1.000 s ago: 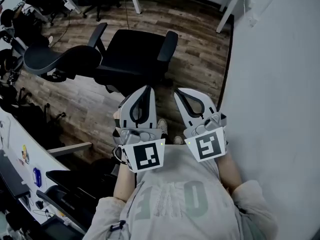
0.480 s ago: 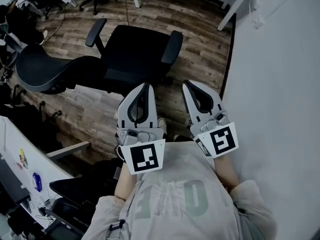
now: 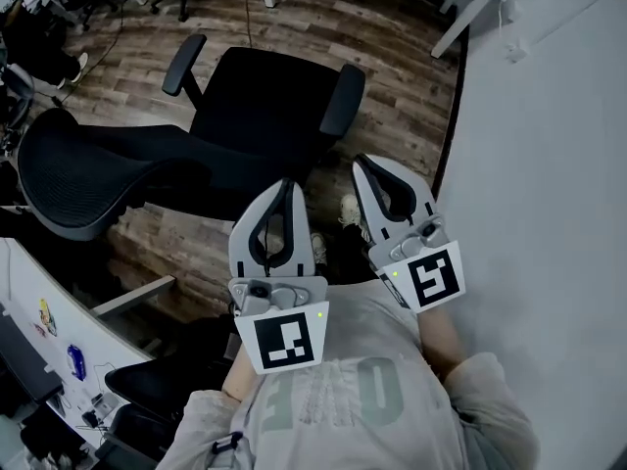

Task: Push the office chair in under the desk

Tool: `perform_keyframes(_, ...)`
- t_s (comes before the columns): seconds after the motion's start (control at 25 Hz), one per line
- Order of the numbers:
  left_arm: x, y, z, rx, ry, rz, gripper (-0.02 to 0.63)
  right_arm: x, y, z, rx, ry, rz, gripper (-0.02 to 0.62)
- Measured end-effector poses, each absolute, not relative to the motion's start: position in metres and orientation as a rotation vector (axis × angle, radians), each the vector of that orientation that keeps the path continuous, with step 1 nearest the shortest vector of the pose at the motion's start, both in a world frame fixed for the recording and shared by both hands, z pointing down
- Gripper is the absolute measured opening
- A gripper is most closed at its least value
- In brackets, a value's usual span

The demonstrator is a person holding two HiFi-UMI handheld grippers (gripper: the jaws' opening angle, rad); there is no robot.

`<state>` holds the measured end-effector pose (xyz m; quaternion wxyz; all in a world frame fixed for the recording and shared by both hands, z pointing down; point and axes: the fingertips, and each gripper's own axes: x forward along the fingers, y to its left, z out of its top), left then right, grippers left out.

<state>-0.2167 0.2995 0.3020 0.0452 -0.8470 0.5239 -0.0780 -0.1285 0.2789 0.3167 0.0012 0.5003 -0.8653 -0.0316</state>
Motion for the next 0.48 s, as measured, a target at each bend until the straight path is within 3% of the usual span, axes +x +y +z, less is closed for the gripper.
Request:
perform_keyframes(0.16, -0.201, 0.276, 0.277, -2.631, 1.648, -0.095, 0.017, -0.12, 0.245, 0.312, 1.527, -2.779, -0.089, 0.021)
perform_keyframes(0.48, -0.202, 0.202, 0.26, -2.455, 1.811, -0.112, 0.015, -0.11, 0.177, 0.289, 1.378, -2.882, -0.161, 0.021)
